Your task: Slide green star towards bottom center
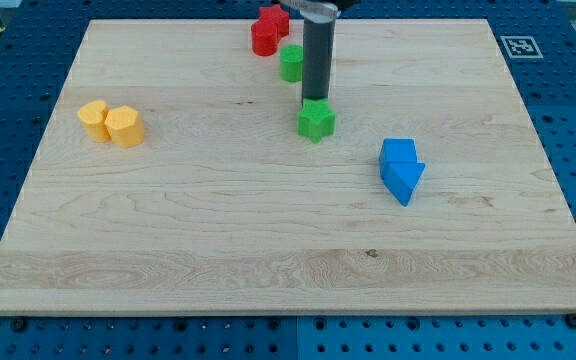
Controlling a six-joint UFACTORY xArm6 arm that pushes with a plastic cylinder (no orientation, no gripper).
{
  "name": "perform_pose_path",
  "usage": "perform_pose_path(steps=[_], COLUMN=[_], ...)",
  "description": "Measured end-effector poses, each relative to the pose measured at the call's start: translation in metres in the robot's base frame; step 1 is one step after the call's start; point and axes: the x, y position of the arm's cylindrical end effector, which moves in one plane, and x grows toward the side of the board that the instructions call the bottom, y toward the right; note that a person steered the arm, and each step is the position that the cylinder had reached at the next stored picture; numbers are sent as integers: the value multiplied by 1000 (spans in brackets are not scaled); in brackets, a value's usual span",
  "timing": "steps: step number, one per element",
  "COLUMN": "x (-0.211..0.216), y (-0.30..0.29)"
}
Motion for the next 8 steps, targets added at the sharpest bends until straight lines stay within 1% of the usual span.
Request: perform_pose_path(steps=[4, 5, 7, 8], x=[118, 135, 163, 166], y=[0, 12, 61, 58])
